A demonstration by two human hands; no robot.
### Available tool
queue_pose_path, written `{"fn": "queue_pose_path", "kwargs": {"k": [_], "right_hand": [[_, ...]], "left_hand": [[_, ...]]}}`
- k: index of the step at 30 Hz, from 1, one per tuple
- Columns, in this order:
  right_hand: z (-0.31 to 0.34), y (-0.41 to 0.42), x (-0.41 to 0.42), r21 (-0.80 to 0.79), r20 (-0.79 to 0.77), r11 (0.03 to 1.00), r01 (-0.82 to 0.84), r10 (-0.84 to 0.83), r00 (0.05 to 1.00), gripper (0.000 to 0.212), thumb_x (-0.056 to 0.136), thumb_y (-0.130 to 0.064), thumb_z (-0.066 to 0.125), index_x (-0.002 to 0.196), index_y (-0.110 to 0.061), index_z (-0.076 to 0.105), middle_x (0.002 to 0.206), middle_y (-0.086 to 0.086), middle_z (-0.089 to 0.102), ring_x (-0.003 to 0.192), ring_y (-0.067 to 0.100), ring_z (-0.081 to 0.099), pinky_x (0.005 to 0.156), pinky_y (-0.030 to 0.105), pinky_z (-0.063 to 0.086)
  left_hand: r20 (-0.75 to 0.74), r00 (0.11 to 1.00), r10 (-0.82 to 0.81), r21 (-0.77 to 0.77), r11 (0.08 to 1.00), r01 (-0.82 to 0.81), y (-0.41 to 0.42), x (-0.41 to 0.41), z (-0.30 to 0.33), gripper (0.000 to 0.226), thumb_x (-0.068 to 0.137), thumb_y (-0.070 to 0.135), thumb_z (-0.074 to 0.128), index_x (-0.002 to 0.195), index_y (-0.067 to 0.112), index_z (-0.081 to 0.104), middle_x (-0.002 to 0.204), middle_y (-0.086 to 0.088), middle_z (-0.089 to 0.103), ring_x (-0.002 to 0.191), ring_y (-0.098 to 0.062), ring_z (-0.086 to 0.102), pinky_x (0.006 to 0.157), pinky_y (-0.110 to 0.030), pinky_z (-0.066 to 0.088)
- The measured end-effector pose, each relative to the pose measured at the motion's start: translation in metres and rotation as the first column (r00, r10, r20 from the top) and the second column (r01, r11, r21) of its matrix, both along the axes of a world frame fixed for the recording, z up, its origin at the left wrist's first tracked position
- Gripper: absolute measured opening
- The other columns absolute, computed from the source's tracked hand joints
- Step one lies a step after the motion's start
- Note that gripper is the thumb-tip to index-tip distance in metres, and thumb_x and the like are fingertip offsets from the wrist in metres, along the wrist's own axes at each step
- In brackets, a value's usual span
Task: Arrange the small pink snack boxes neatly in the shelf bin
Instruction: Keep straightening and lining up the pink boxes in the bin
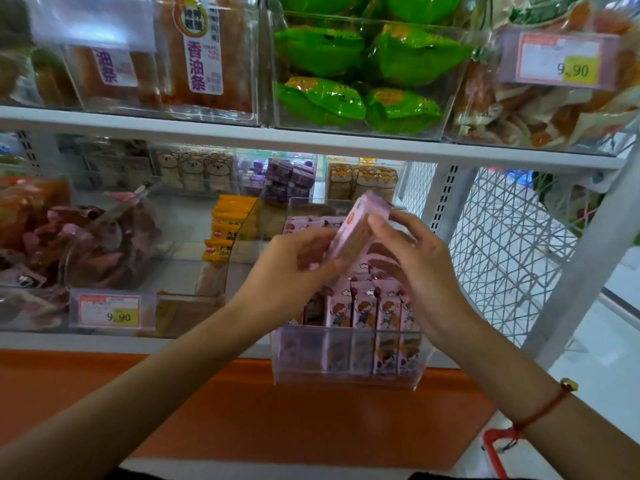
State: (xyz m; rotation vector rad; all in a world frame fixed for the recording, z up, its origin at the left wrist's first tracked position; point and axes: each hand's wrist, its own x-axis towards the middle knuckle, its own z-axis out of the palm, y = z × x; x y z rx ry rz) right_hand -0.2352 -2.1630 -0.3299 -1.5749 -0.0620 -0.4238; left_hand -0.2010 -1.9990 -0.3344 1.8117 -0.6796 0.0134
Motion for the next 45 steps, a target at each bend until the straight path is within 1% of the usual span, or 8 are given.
{"fn": "queue_pose_path", "kwargs": {"k": [5,11,15,19,25,33,40,45], "right_hand": [[-0.001,0.002,-0.004,-0.09,0.182,0.991,-0.104,0.118,0.976,0.036,0.07,-0.029,0.071,0.105,-0.024,0.06,0.1,-0.006,0.073,0.093,0.006,0.068,0.074,0.014,0.051],[-0.006,0.001,-0.001,-0.089,0.18,0.993,-0.081,0.097,0.979,0.045,0.072,-0.036,0.069,0.116,-0.029,0.061,0.105,-0.011,0.072,0.098,0.002,0.066,0.074,0.014,0.051],[-0.012,0.012,-0.002,-0.211,0.11,0.955,-0.206,0.233,0.966,0.052,0.083,-0.04,0.058,0.132,-0.049,0.042,0.117,-0.031,0.06,0.104,-0.008,0.06,0.077,0.009,0.049],[-0.02,0.029,-0.003,-0.285,0.095,0.951,-0.116,0.148,0.984,0.063,0.08,-0.045,0.064,0.137,-0.045,0.038,0.131,-0.013,0.051,0.107,-0.005,0.058,0.081,0.017,0.054],[-0.009,0.02,-0.003,-0.173,0.004,0.983,-0.07,0.071,0.997,0.051,0.071,-0.041,0.066,0.121,-0.038,0.053,0.111,-0.004,0.065,0.091,0.006,0.067,0.069,0.015,0.053],[-0.009,0.02,-0.002,-0.019,-0.098,0.992,-0.125,0.123,0.988,0.062,0.055,-0.047,0.071,0.112,-0.022,0.063,0.099,-0.005,0.069,0.088,0.016,0.068,0.076,0.029,0.053],[-0.015,0.005,0.007,0.11,-0.13,0.993,-0.037,0.051,0.99,0.044,0.082,-0.036,0.059,0.12,-0.013,0.059,0.083,-0.006,0.074,0.075,0.01,0.07,0.074,0.028,0.047],[-0.02,0.001,0.012,-0.342,-0.066,0.939,0.049,-0.076,0.995,0.05,0.085,-0.046,0.055,0.129,-0.023,0.049,0.101,-0.019,0.064,0.089,-0.001,0.064,0.071,0.015,0.05]], "left_hand": [[0.248,0.961,0.124,0.007,0.991,-0.13,0.006,0.006,-0.001,0.04,0.088,0.009,0.065,0.126,0.02,0.058,0.12,0.011,0.064,0.114,-0.004,0.057,0.1,-0.034,0.048],[0.185,0.979,0.087,-0.022,0.996,-0.084,0.005,0.004,-0.005,0.038,0.089,0.009,0.063,0.122,0.027,0.055,0.117,0.015,0.063,0.109,0.002,0.059,0.093,-0.019,0.049],[0.004,0.994,0.109,-0.25,0.963,-0.104,0.001,0.001,0.0,0.023,0.087,0.024,0.064,0.107,0.03,0.056,0.101,0.018,0.067,0.095,0.007,0.064,0.072,-0.008,0.05],[-0.12,0.985,0.124,-0.344,0.926,-0.158,-0.001,-0.005,-0.001,0.035,0.074,0.038,0.072,0.101,0.021,0.058,0.094,0.011,0.071,0.084,0.0,0.069,0.066,-0.017,0.056],[-0.248,0.968,0.03,-0.394,0.91,-0.129,0.012,0.006,0.002,0.058,0.078,0.035,0.069,0.131,0.027,0.047,0.112,0.003,0.067,0.103,-0.009,0.066,0.083,-0.024,0.054],[-0.229,0.969,0.089,-0.396,0.901,-0.177,0.018,0.007,0.003,0.03,0.083,0.031,0.067,0.107,0.015,0.061,0.095,-0.004,0.072,0.086,-0.009,0.071,0.07,-0.018,0.056],[-0.136,0.988,0.074,-0.277,0.955,-0.109,0.014,0.004,0.003,0.012,0.087,0.03,0.064,0.099,0.028,0.065,0.092,0.012,0.073,0.087,-0.001,0.069,0.068,-0.016,0.054],[0.006,0.99,0.143,-0.372,0.919,-0.131,0.016,0.002,0.01,0.015,0.082,0.034,0.065,0.096,0.029,0.067,0.095,0.007,0.074,0.093,-0.008,0.069,0.082,-0.026,0.056]]}}
